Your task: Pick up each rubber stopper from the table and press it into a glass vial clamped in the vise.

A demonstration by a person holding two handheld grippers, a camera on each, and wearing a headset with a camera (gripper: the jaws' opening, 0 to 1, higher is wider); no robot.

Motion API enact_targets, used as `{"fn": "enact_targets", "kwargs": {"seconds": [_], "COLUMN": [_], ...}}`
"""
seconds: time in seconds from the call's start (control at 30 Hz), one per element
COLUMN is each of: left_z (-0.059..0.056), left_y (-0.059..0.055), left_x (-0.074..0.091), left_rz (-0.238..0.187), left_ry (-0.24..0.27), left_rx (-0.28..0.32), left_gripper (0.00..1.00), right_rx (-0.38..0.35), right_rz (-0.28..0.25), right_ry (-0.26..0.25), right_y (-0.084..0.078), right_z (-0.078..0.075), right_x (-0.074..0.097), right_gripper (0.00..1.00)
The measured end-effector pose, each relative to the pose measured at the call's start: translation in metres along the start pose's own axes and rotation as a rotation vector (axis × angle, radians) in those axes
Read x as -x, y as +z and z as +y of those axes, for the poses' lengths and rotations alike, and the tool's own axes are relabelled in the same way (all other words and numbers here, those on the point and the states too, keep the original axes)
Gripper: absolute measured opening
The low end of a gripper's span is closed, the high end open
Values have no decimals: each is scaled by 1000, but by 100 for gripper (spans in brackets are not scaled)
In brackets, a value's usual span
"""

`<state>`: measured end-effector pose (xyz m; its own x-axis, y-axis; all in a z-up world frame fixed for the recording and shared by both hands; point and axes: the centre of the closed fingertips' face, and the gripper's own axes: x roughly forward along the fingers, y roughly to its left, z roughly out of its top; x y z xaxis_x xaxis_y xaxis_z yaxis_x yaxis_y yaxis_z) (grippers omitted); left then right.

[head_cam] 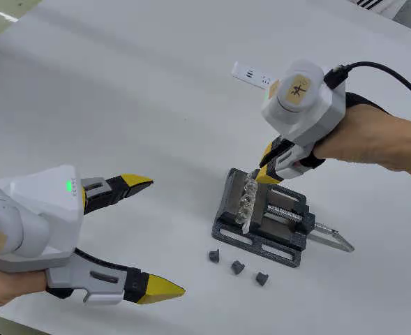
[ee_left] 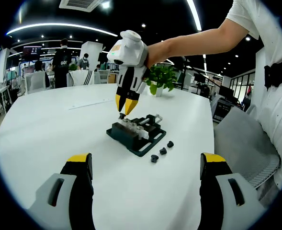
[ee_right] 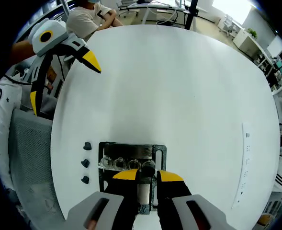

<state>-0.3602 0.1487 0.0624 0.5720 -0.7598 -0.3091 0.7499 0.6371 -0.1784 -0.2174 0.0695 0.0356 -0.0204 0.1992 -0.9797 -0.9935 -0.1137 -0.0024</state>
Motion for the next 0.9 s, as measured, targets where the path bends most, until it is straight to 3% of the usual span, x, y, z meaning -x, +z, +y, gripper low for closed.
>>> {"fn": "enact_targets", "kwargs": {"seconds": [0.23,0.37,0.9], "left_z": [-1,-1,0], "left_y": [1,1,-1], "left_x": [0,-1,-1], "left_rz": [-1,-1,1], "left_ry": [-3,-5,-6], "left_rx": [1,0,7], "left_gripper": [92,92,92], "right_rx": [-32,-39,-47], "right_rz": [-51,-57,-91], "right_ry": [-13,-18,-7], "right_y": [-3,-8,1], "right_z": [-1,-2,-1], "right_x": [11,10,4], "right_gripper": [6,4,1]}}
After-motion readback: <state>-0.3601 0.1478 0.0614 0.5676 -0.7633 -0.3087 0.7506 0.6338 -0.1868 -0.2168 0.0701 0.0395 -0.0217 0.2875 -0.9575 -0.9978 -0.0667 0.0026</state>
